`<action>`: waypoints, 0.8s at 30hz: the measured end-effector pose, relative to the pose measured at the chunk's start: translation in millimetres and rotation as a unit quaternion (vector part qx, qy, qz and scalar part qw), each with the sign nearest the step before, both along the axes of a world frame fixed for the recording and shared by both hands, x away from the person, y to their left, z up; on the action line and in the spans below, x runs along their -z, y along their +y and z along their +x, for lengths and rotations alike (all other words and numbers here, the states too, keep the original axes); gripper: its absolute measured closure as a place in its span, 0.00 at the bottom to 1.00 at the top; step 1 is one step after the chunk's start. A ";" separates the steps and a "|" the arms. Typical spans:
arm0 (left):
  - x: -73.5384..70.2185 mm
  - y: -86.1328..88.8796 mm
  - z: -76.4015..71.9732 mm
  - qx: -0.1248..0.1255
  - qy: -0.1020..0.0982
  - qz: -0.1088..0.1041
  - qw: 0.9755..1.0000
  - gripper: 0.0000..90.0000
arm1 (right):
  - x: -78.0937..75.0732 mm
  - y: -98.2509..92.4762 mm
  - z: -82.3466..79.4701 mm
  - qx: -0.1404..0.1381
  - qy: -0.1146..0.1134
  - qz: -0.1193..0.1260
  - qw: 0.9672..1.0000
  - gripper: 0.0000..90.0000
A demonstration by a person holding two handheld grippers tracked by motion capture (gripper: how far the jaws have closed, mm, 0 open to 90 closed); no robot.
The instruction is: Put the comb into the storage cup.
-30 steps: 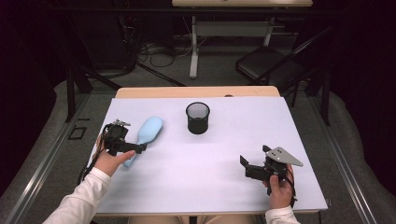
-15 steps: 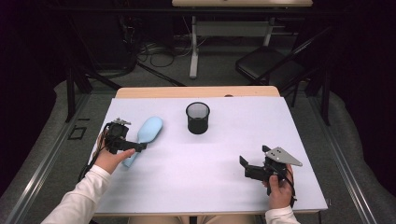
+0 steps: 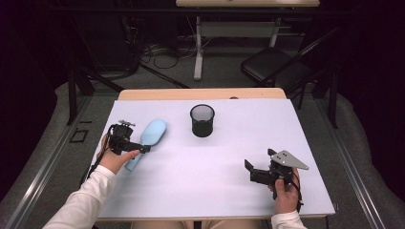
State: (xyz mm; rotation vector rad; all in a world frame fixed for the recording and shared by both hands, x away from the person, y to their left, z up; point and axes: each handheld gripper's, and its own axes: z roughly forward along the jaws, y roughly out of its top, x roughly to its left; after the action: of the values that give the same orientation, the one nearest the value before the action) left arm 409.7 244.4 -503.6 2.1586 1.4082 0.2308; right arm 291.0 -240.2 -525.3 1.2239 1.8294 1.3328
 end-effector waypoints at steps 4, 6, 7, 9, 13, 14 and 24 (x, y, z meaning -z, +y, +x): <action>2.4 1.5 3.6 0.001 0.008 0.001 1.000 0.02 | 0.1 0.2 0.1 -0.001 0.000 -0.001 1.000 0.03; 3.8 1.8 5.1 0.005 0.009 0.003 1.000 0.02 | 0.1 0.1 0.2 -0.001 0.000 -0.001 1.000 0.03; 4.1 2.1 5.7 0.009 0.009 0.005 1.000 0.02 | 0.2 0.1 0.2 -0.001 0.000 -0.001 1.000 0.03; 5.2 1.3 6.7 0.016 0.005 0.010 1.000 0.02 | 0.2 0.2 0.1 -0.001 0.001 -0.001 1.000 0.03; 6.4 -1.1 7.9 0.034 -0.008 0.026 0.999 0.02 | 0.2 0.4 0.3 -0.002 0.000 -0.001 1.000 0.03; 6.7 -1.3 8.4 0.036 -0.008 0.027 0.999 0.02 | 0.3 0.5 0.4 -0.002 0.000 -0.001 1.000 0.03; 11.9 -2.1 13.7 0.033 -0.005 0.037 0.999 0.05 | 0.4 0.5 0.4 -0.003 0.000 -0.003 1.000 0.03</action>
State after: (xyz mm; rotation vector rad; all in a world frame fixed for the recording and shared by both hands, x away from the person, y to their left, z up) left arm 423.4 242.3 -515.5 2.2565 1.3408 0.2726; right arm 291.4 -239.7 -525.7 1.2159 1.8367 1.3305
